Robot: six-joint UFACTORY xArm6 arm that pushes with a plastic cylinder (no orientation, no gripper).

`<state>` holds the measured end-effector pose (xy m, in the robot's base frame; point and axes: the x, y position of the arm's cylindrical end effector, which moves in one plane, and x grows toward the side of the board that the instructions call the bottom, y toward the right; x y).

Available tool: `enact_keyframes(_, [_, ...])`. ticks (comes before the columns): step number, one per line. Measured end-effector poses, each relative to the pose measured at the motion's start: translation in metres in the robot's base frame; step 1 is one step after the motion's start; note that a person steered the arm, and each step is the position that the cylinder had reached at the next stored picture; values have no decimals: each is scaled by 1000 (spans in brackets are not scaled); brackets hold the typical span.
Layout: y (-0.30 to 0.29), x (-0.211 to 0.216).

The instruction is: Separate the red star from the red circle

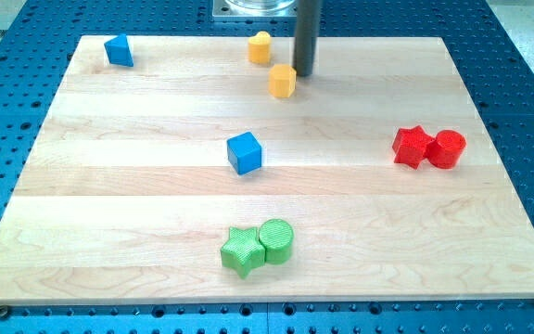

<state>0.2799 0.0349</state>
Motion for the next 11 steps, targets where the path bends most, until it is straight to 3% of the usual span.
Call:
enact_keyframes(1, [-39,58])
enact_keyframes(2, [-37,104])
enact_keyframes(4, [84,244])
enact_keyframes(6, [151,177])
enact_keyframes(7, [174,176])
enact_keyframes(9, [168,97])
enact_keyframes(11, [138,120])
